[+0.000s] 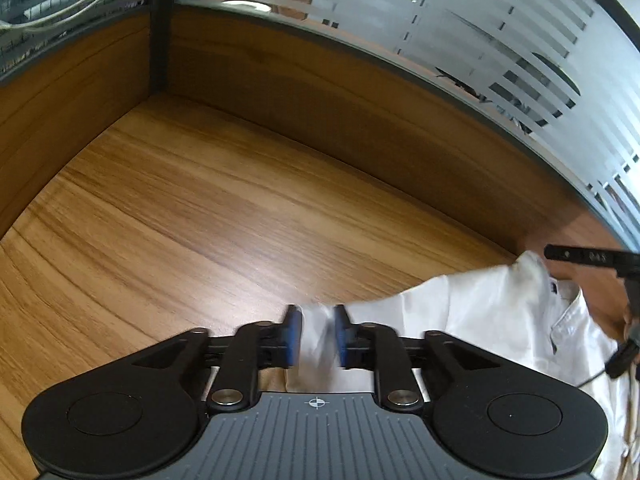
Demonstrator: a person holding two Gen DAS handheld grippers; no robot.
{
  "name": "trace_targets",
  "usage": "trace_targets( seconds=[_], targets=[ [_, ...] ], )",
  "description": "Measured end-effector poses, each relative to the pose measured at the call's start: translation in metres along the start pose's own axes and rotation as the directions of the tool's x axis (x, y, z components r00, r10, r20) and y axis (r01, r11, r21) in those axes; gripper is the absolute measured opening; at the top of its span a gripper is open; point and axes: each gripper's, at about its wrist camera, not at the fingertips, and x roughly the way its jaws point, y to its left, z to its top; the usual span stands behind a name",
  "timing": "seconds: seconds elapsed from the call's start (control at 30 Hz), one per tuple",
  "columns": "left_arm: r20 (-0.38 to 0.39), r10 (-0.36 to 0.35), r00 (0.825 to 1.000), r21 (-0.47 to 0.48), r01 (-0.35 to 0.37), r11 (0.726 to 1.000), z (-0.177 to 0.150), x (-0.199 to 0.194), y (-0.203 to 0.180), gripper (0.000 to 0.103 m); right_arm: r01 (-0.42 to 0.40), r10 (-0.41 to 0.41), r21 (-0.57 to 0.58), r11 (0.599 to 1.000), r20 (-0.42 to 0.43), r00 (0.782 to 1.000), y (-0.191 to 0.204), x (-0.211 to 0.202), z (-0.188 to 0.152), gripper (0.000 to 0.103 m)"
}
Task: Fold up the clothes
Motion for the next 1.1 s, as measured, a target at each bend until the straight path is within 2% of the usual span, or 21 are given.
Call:
trace_targets(
  seconds=[0.03,0.1,0.17,0.27,0.47,0.57,0.67,0.77,0.83,0.9,1.1],
  targets=[
    [0.004,0.006,1.0,-0.004,-0.006,1.0,0.0,0.0,0.003,0.042,-0.004,0.004,-0.009,1.0,-0.002,1.0,0.003,-0.005,-0.001,0.03],
    [-0.003,0.013,1.0,-0.004,-0.013,1.0,-0.002,0.003,0.008,0.05,-0.013,0.012,-0.026,1.0,-0.008,1.0,0.009,-0.015,-0.003,0.035],
    [-0.022,0.011,1.0,-0.002,-0.011,1.0,-0.004,0.001,0.017,0.05,-0.029,0.028,-0.038,0.999,-0.019,0.999,0.016,-0.026,-0.009,0.04],
    [-0.072,-0.021,0.997,0.009,0.022,1.0,-0.014,-0.001,0.029,0.053,-0.05,0.048,-0.04,0.998,-0.047,0.998,0.026,-0.043,-0.022,0.04],
    [-0.144,-0.15,0.978,0.048,0.159,0.986,-0.036,0.011,0.026,0.058,-0.058,0.063,0.04,0.997,-0.124,0.99,0.04,-0.065,-0.068,0.042],
    [-0.144,-0.177,0.973,0.06,0.188,0.98,-0.04,0.019,0.017,0.064,-0.057,0.071,0.093,0.994,-0.155,0.985,0.048,-0.078,-0.094,0.042],
    [-0.108,-0.185,0.977,0.072,0.193,0.979,-0.037,0.023,0.013,0.065,-0.057,0.081,0.14,0.989,-0.175,0.981,0.05,-0.091,-0.121,0.045],
    [-0.06,-0.193,0.979,0.102,0.198,0.975,-0.031,0.016,0.006,0.059,-0.046,0.079,0.178,0.983,-0.185,0.98,0.054,-0.103,-0.142,0.045],
    [-0.044,-0.231,0.972,0.13,0.235,0.963,-0.025,0.014,-0.006,0.033,-0.042,0.079,0.199,0.979,-0.182,0.98,0.055,-0.113,-0.155,0.045],
    [-0.056,-0.266,0.962,0.18,0.272,0.945,-0.025,0.01,-0.024,0.018,-0.037,0.078,0.22,0.975,-0.179,0.981,0.057,-0.123,-0.166,0.045],
    [-0.133,-0.334,0.933,0.333,0.36,0.872,-0.054,0.007,-0.088,0.014,-0.024,0.071,0.264,0.964,-0.17,0.983,0.06,-0.147,-0.19,0.045]
  ],
)
